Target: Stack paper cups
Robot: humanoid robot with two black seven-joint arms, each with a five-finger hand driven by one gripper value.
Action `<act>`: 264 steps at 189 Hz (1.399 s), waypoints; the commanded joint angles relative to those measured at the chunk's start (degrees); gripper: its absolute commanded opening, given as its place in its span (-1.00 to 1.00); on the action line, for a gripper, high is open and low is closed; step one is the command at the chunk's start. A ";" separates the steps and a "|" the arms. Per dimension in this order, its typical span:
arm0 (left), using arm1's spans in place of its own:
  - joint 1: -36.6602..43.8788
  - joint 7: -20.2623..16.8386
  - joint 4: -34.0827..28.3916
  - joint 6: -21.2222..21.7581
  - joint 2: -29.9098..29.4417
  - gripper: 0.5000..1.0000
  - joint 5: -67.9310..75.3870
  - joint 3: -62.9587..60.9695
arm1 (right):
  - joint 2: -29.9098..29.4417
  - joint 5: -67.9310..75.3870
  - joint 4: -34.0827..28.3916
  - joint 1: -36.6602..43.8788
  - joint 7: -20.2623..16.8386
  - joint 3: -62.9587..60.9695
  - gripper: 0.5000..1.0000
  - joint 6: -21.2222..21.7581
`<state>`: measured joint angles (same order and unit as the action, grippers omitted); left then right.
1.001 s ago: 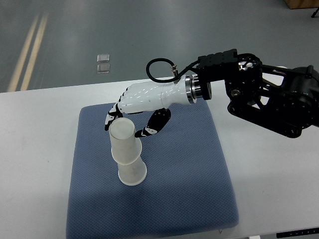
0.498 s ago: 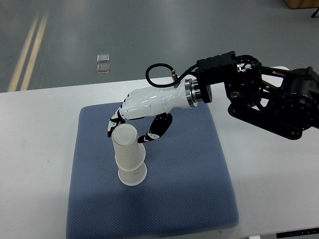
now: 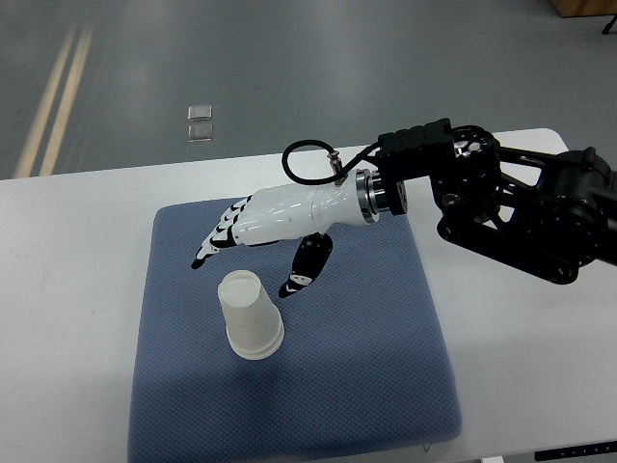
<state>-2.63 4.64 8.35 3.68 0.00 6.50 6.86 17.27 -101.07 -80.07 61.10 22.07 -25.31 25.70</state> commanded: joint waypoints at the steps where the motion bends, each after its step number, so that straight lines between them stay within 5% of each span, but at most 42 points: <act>1: -0.01 0.02 0.00 0.01 0.00 1.00 0.00 0.00 | 0.22 -0.09 0.00 -0.01 -0.01 -0.09 0.65 0.06; 48: -0.01 0.02 0.00 0.01 0.00 1.00 0.00 0.00 | 0.75 0.88 1.76 -2.74 -0.54 -5.36 0.65 -0.38; 83: -0.01 0.02 0.00 0.01 0.00 1.00 0.00 0.00 | -0.57 5.98 7.03 -14.60 -4.75 -20.04 0.65 -1.61; 130: -0.01 -0.07 0.00 0.01 0.00 1.00 0.00 0.00 | -5.23 26.98 19.25 -20.05 -13.63 -29.97 0.64 -11.54; 187: -0.01 0.02 0.00 0.01 0.00 1.00 0.00 0.00 | -8.92 42.80 26.63 -25.32 -17.94 -36.91 0.65 -19.19; 264: -0.01 0.02 0.00 0.01 0.00 1.00 0.00 0.00 | -14.10 44.39 28.57 -30.69 -16.62 -39.46 0.73 -30.18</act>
<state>-2.63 4.67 8.35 3.69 0.00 6.50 6.86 3.42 -56.82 -51.26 30.64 4.60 -64.63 -2.52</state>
